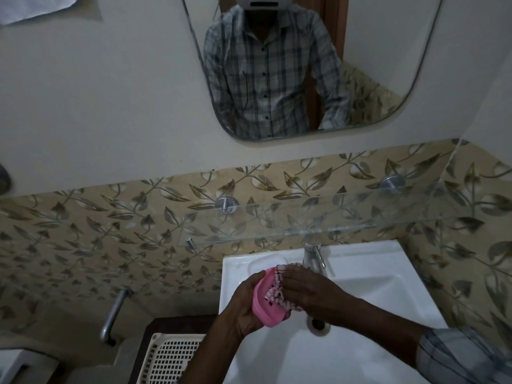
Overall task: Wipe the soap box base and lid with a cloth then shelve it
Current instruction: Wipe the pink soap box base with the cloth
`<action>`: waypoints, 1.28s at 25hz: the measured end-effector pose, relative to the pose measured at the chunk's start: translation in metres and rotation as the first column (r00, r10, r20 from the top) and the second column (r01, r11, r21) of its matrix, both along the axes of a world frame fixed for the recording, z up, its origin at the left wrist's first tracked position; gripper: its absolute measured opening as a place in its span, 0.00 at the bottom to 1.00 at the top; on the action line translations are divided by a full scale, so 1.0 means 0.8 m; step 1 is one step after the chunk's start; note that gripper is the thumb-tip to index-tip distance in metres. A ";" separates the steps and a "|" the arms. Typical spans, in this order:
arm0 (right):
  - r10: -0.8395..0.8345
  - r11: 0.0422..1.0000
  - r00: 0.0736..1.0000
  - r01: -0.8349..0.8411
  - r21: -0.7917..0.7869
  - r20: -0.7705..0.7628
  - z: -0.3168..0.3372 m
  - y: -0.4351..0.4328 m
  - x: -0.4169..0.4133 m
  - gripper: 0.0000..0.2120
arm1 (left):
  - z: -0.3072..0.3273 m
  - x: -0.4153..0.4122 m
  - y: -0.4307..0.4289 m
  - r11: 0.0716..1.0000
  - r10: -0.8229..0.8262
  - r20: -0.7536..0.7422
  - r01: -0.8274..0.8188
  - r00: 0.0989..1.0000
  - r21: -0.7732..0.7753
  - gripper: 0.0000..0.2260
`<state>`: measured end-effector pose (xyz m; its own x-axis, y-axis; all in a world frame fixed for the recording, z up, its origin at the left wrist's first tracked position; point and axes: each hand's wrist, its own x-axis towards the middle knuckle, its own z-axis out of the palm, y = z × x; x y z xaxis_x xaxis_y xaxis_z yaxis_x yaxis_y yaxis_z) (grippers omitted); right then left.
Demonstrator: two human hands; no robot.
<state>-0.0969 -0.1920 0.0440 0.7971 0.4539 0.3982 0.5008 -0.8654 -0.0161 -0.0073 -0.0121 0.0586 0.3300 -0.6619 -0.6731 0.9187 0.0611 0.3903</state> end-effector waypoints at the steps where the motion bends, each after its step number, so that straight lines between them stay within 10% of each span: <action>1: -0.091 0.989 0.993 0.099 0.111 -0.077 -0.006 0.021 -0.003 0.09 | -0.007 -0.005 -0.006 0.999 0.040 0.045 -0.041 0.998 0.030 0.22; 4: -0.227 0.581 0.772 0.596 0.554 -0.593 0.004 0.091 -0.010 0.05 | -0.041 -0.017 -0.010 0.953 0.124 0.433 -0.229 0.893 0.197 0.25; 7: 0.251 -0.340 0.569 0.809 0.479 -0.783 0.044 0.078 0.027 0.07 | -0.056 -0.027 -0.009 0.951 0.161 0.732 -0.304 0.662 0.065 0.26; 10: 0.415 -0.581 0.643 0.732 0.357 -0.643 0.075 0.065 0.047 0.07 | -0.054 -0.032 -0.011 0.966 0.192 0.743 -0.259 0.641 -0.026 0.22; 11: 0.282 -0.477 0.640 0.740 0.474 -0.715 0.070 0.070 0.042 0.06 | -0.050 -0.030 -0.010 0.962 0.199 0.718 -0.274 0.667 -0.011 0.20; 13: -0.117 0.111 0.688 0.725 0.679 -0.716 0.054 0.086 0.017 0.06 | -0.042 -0.024 -0.007 0.949 0.183 0.689 -0.310 0.702 0.063 0.19; 15: -0.136 0.668 0.768 0.538 0.515 -0.626 0.040 0.085 -0.005 0.09 | -0.040 -0.013 0.000 0.959 0.144 0.565 -0.256 0.813 0.123 0.23; 16: -0.083 0.778 0.774 0.444 0.445 -0.627 0.040 0.072 -0.009 0.09 | -0.038 -0.011 0.005 0.959 0.147 0.519 -0.250 0.842 0.134 0.24; 21: -0.256 0.656 0.924 0.381 0.651 -0.283 0.055 0.031 0.010 0.13 | -0.029 -0.009 0.017 0.973 0.231 0.221 -0.228 0.948 -0.036 0.30; 25: -0.033 0.964 0.998 0.016 0.265 0.059 -0.002 0.061 -0.015 0.19 | -0.020 -0.011 0.018 0.978 0.080 0.051 -0.068 0.996 -0.195 0.35; 32: 0.040 0.969 0.999 -0.036 0.244 -0.014 -0.020 0.039 -0.017 0.19 | -0.019 -0.001 0.012 0.979 0.055 0.030 -0.048 0.998 -0.198 0.36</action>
